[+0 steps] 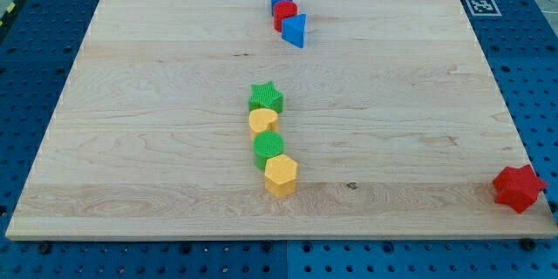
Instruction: Move the red star parallel to the green star
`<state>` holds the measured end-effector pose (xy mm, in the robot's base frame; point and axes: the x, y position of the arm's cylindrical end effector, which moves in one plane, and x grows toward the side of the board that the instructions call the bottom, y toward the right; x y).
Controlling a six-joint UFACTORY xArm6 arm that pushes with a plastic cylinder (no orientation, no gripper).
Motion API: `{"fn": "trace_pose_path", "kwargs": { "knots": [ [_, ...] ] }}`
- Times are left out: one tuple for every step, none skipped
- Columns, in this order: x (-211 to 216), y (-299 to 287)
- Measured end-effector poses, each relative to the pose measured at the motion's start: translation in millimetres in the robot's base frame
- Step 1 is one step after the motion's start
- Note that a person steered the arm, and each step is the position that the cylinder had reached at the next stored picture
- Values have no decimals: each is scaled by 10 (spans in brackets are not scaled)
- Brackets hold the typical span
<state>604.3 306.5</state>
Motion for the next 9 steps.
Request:
{"fn": "trace_pose_path", "kwargs": {
  "knots": [
    [-54,-63],
    [-74,-168],
    [-73,-276],
    [-73,-277],
    [-73,-390],
    [-72,-514],
    [-72,-593],
    [-187,-642],
    [-237,-645]
  ]
}}
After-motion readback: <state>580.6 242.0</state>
